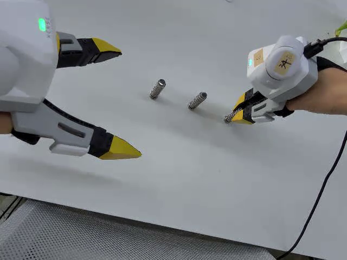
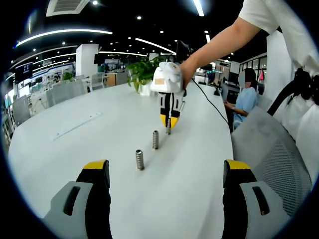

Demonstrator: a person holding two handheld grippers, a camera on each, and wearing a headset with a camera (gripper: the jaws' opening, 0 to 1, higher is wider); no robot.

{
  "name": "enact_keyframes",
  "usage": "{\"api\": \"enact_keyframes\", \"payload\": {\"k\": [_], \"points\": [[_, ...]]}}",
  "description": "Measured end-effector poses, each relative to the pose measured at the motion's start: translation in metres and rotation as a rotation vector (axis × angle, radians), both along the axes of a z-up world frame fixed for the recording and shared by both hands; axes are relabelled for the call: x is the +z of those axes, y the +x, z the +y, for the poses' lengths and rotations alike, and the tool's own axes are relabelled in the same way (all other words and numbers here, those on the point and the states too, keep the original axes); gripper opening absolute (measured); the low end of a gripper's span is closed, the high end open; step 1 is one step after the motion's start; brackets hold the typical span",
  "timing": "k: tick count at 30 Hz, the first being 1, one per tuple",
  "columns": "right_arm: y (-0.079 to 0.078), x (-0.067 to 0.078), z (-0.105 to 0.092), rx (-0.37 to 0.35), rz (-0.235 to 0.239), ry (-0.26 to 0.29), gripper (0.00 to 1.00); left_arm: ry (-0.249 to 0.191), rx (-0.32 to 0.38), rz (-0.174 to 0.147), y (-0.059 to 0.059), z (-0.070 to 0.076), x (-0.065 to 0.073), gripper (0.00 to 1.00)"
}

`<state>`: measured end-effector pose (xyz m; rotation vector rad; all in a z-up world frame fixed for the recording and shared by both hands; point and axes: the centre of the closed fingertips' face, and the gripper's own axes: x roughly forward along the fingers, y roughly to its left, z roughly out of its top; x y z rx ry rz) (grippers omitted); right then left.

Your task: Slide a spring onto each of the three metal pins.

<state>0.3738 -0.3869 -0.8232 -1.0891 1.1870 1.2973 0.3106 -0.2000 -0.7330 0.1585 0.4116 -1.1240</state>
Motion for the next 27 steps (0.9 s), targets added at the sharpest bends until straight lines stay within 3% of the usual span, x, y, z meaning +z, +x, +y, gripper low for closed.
{"api": "enact_keyframes", "payload": {"k": [17,27], "points": [[0.001,0.002,0.002,-0.008,-0.001,0.022,0.16,0.002,0.001,0.002,0.0,0.001,-0.001,0.94],[0.003,0.016,0.002,-0.079,0.006,0.109,0.32,0.006,-0.009,0.015,0.001,0.002,-0.004,0.99]]}}
